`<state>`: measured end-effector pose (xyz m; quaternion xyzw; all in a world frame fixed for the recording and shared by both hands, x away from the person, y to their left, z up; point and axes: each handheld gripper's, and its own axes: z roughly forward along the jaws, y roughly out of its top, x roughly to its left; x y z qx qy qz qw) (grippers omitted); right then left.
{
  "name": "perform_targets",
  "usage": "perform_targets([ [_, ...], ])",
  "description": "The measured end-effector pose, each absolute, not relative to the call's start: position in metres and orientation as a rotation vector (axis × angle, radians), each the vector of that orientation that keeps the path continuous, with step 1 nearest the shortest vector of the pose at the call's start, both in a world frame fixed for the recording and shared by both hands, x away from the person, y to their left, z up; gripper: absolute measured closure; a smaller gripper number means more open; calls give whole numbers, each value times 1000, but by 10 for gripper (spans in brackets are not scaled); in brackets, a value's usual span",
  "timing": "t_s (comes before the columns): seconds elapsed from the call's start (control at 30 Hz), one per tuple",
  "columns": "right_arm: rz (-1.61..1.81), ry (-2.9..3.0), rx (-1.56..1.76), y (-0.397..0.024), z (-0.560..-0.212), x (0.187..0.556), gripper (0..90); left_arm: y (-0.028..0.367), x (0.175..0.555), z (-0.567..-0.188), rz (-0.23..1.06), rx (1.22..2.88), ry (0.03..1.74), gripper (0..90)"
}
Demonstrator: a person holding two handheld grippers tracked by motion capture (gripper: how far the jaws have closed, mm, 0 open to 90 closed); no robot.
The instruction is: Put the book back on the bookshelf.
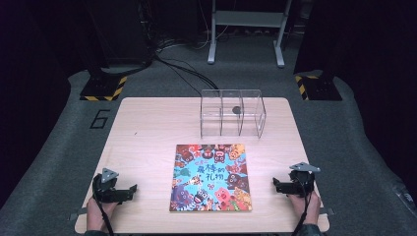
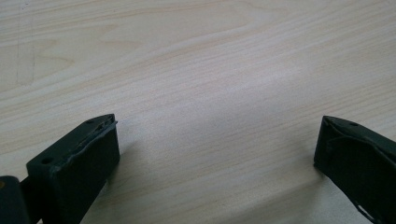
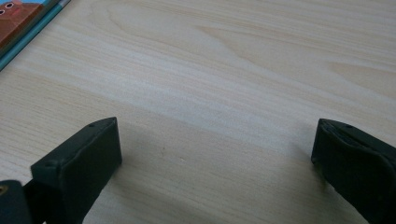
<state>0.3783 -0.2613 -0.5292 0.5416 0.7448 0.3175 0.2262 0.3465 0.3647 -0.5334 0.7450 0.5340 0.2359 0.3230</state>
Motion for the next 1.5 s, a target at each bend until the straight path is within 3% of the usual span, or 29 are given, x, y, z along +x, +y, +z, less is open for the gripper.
perform_targets([
  [0.8,890,2092,1528,-257,-517,380,0,360,346,-525,625,1886,1419,0],
  [1.5,972,2256,1457,-205,-495,388,0,293,369,-520,502,2011,1300,1],
])
